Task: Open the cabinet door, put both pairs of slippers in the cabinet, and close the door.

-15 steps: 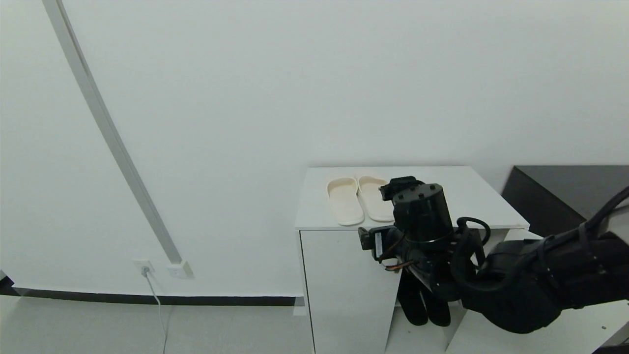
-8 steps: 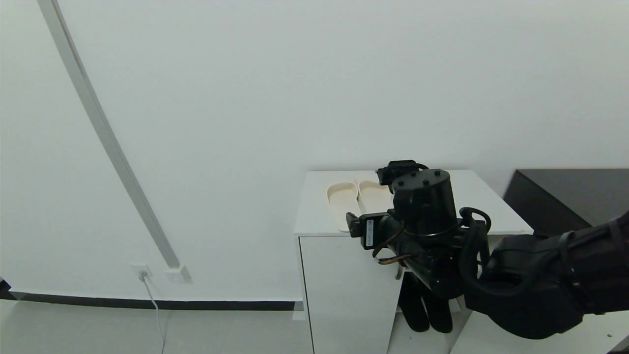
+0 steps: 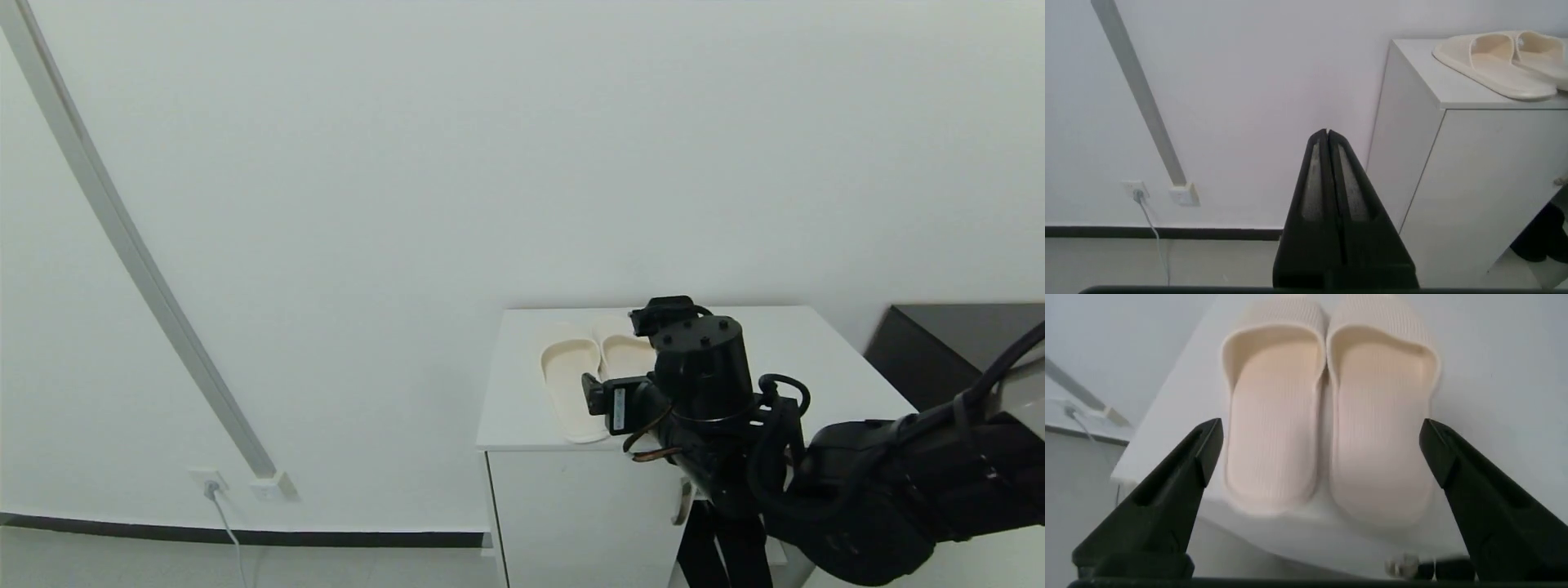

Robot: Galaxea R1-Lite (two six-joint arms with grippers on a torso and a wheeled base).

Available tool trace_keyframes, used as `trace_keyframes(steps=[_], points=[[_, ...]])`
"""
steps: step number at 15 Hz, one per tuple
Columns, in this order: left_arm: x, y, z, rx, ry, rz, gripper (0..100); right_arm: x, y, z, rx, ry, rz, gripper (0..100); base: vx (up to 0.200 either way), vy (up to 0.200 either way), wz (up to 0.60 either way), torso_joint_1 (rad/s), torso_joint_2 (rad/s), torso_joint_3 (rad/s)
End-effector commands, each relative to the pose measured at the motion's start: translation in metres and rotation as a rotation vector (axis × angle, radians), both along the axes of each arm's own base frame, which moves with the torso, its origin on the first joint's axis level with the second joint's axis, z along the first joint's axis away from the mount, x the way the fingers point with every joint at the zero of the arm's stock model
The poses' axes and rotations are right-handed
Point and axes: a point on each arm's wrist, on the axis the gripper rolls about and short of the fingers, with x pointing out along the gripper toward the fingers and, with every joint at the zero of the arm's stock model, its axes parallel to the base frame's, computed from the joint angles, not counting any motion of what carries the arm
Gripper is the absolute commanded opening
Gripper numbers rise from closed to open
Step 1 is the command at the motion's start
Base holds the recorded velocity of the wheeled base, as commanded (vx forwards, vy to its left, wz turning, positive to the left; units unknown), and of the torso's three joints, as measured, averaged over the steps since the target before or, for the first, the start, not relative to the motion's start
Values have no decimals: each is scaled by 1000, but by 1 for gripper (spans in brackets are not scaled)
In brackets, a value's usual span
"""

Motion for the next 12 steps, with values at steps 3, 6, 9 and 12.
trace_keyframes(steps=[3,6,9,12], points=[[0,0,0,0,1,0,0,6,7,-24,-41,37,5,100,0,0,0,0,0,0],[0,0,0,-2,1,0,0,21,13,-37,-29,41,19,100,0,0,0,0,0,0],[0,0,0,0,1,0,0,43,16,-46,-18,43,18,100,0,0,0,0,0,0],[0,0,0,0,1,0,0,67,20,-49,-7,24,14,100,0,0,0,0,0,0]])
